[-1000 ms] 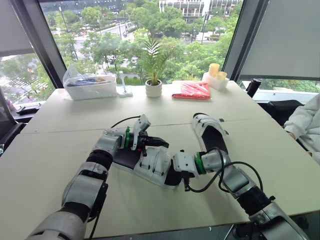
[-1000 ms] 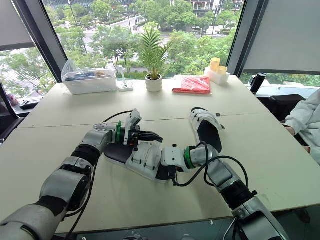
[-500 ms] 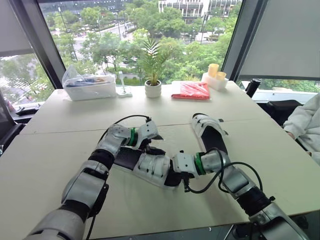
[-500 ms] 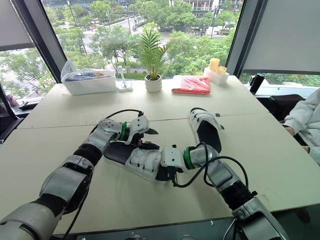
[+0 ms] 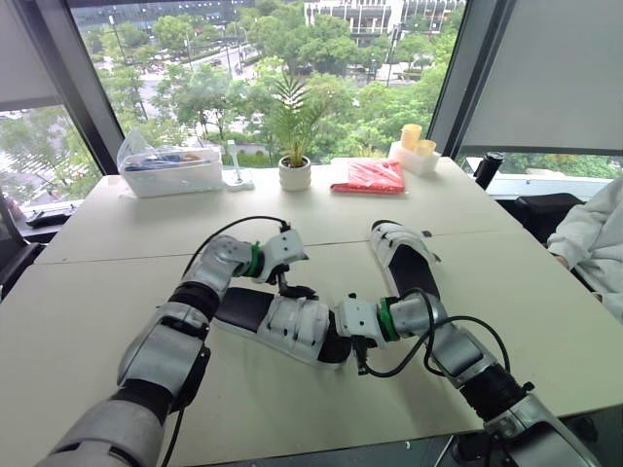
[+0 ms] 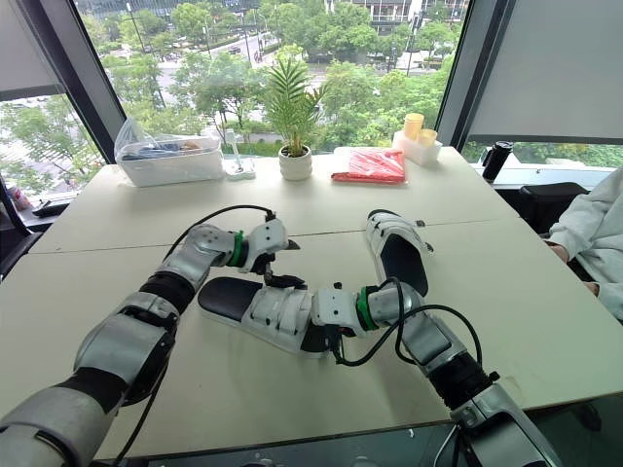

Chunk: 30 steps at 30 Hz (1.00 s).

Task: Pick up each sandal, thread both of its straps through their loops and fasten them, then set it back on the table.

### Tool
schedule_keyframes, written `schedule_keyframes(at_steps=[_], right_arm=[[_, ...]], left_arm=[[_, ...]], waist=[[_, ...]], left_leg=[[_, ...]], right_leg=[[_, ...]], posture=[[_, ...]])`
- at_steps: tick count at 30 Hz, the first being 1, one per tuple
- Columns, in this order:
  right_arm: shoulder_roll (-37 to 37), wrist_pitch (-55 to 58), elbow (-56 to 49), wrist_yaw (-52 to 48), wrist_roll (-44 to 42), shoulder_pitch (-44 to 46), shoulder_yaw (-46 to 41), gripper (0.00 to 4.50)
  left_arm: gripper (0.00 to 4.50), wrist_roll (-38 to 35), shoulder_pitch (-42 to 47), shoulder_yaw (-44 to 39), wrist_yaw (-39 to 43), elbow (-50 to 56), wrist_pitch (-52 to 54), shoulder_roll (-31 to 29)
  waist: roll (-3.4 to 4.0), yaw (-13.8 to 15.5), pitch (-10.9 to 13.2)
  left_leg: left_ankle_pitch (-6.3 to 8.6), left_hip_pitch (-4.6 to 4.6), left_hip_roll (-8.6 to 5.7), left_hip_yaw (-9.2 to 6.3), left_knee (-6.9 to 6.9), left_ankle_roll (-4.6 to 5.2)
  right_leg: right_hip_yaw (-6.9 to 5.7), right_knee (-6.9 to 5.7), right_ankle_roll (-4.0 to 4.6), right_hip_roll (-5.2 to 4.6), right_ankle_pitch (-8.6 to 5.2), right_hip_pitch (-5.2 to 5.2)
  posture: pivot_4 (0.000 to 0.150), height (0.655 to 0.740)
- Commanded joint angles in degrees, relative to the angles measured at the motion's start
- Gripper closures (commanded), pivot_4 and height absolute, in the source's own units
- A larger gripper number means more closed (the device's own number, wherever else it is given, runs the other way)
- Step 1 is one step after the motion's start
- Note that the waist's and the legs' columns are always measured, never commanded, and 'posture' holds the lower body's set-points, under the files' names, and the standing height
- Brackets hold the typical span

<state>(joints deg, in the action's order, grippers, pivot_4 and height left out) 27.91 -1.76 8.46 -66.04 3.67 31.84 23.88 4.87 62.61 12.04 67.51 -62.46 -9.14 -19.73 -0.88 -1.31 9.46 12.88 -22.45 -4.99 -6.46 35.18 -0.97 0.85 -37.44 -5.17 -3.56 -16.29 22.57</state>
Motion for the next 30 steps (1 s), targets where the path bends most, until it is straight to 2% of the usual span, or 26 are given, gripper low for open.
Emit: schedule_keyframes(at_steps=[1, 5, 8, 11, 14, 16, 20, 23, 30], right_arm=[[0.5, 1.3, -1.0, -1.0, 0.6, -1.6, 1.5, 4.5], [1.3, 3.0, -5.0, -0.6, -0.3, -2.4, 0.1, 4.5], [3.2, 5.8, -11.6, -0.3, -1.3, -3.5, -2.1, 4.5], [6.2, 8.5, -18.3, -0.2, -2.2, -4.8, -4.2, 4.5], [10.4, 9.2, -23.4, 0.1, -2.7, -6.2, -7.6, 4.5], [12.7, 8.7, -24.9, 0.8, -2.3, -6.5, -9.2, 4.5], [17.0, 7.5, -26.7, 1.0, -1.7, -6.8, -11.6, 4.5], [19.7, 7.7, -28.8, 0.8, -2.4, -7.3, -13.5, 4.5], [21.0, 11.6, -32.9, 1.3, -4.9, -8.5, -15.6, 4.5]], left_arm=[[0.05, -5.1, -1.5, -4.8, 5.3, 2.9, 5.0, -3.8], [0.05, -10.6, -4.2, -9.1, 9.1, 8.8, 13.9, -7.6], [0.05, -16.6, -7.5, -12.5, 13.5, 16.1, 29.8, -11.6], [0.05, -21.6, -12.8, -12.8, 16.9, 26.4, 45.0, -15.6], [0.05, -26.9, -17.9, -13.4, 16.7, 34.2, 59.3, -18.0], [0.05, -29.5, -20.3, -13.7, 15.7, 37.3, 65.0, -18.5], [0.05, -32.9, -20.9, -14.7, 11.9, 37.8, 71.6, -16.4], [0.05, -33.3, -19.7, -13.8, 9.6, 35.8, 71.8, -13.5], [0.05, -32.7, -16.2, -9.3, 10.4, 30.3, 74.0, -9.9]], waist=[[0.0, 0.0, 0.0], [-0.02, 0.3, 0.0], [-0.02, 0.4, 0.1], [0.0, 0.2, 0.1], [0.07, 0.3, 0.2], [0.08, 0.4, 0.2], [0.01, 0.8, 0.3], [0.02, 1.0, 0.3], [-0.01, 0.6, 0.3]], left_leg=[[0.0, -0.01, 0.0, 0.0, 0.0, 0.0], [0.0, -0.11, 0.0, -0.01, 0.02, 0.0], [0.0, -0.24, -0.02, -0.03, 0.07, 0.0], [-0.01, -0.83, -0.03, -0.05, 0.29, 0.0], [-0.01, -1.03, -0.03, -0.05, 0.63, 0.0], [0.0, -1.02, -0.03, -0.08, 0.72, 0.0], [0.0, -1.0, -0.03, -0.19, 0.92, 0.0], [-0.01, -1.0, -0.06, -0.19, 0.94, 0.0], [0.0, -1.01, -0.05, -0.14, 0.87, 0.01]], right_leg=[[0.0, -0.01, 0.0, 0.0, 0.0, 0.02], [0.02, -0.02, 0.0, -0.01, -0.01, 0.1], [0.03, -0.02, 0.0, -0.03, -0.01, 0.17], [0.08, -0.24, 0.0, -0.04, 0.0, 0.77], [0.11, -0.54, 0.0, -0.05, -0.02, 0.97], [0.1, -0.55, 0.0, -0.04, -0.02, 0.9], [0.03, -0.56, 0.01, -0.05, -0.02, 0.77], [0.02, -0.55, 0.01, -0.12, -0.02, 0.73], [0.03, -0.55, 0.01, -0.14, -0.01, 0.81]], posture=[[0.15, 0.74], [0.15, 0.74], [0.15, 0.74], [0.15, 0.74], [0.15, 0.74], [0.15, 0.74], [0.15, 0.74], [0.15, 0.74], [0.15, 0.74]])
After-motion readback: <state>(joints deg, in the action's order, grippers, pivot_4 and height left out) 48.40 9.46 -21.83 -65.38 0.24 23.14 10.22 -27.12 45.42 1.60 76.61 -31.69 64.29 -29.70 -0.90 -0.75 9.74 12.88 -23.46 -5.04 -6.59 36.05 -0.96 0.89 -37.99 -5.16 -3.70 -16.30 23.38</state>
